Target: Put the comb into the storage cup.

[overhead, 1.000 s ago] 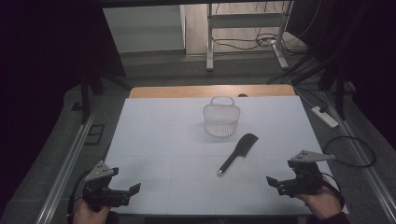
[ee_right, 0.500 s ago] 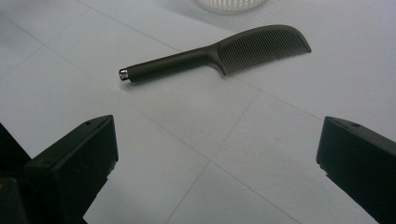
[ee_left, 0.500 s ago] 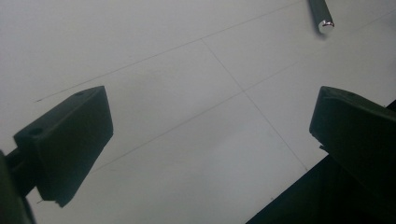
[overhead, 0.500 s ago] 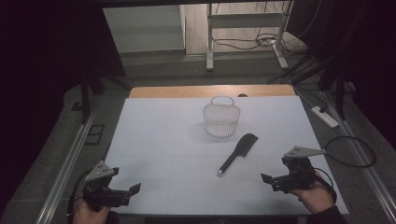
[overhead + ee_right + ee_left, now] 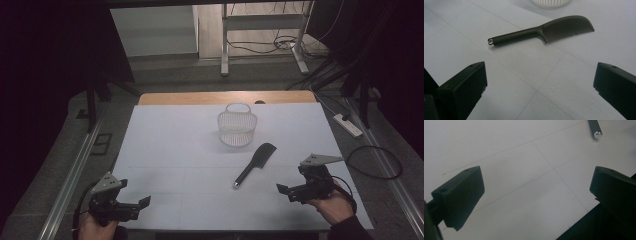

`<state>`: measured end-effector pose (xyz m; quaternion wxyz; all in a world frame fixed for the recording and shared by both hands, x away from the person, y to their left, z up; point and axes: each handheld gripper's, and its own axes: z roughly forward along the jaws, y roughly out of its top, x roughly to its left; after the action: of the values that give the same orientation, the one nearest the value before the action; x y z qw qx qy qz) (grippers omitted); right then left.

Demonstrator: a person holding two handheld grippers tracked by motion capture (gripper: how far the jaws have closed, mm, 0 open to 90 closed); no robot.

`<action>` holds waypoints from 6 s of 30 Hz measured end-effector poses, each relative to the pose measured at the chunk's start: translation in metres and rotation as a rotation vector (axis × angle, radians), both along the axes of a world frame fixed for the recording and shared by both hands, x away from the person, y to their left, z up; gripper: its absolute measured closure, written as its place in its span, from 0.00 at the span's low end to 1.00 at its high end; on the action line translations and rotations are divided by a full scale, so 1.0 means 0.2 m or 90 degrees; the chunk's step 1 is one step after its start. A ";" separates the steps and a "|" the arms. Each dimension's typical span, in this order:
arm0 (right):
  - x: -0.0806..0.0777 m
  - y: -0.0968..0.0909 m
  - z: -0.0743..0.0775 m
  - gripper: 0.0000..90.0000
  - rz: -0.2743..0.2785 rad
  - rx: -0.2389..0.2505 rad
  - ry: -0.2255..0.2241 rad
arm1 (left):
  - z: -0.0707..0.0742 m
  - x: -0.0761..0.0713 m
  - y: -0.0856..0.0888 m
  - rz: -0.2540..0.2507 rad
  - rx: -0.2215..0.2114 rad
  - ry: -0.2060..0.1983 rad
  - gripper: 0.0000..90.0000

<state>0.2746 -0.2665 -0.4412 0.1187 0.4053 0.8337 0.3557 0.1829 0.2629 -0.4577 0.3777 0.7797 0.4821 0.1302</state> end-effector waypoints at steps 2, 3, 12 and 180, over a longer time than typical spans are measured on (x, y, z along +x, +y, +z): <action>0.01 0.01 0.00 0.00 -0.001 -0.003 -0.001 | 0.00 0.00 0.00 0.000 0.001 0.000 0.00; 0.02 0.02 0.00 0.00 -0.001 -0.004 0.000 | 0.00 0.00 0.00 0.000 0.000 0.000 0.00; 0.05 0.05 0.01 0.00 0.007 -0.020 0.000 | 0.00 0.00 0.00 0.000 -0.001 0.000 0.00; 0.50 0.59 -0.29 0.99 0.145 -0.189 0.125 | 0.00 0.01 0.02 -0.010 -0.028 0.003 0.00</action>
<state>0.3744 -0.1479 -0.4993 0.0540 0.3194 0.9249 0.1990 0.1856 0.2662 -0.4583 0.3946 0.7751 0.4798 0.1150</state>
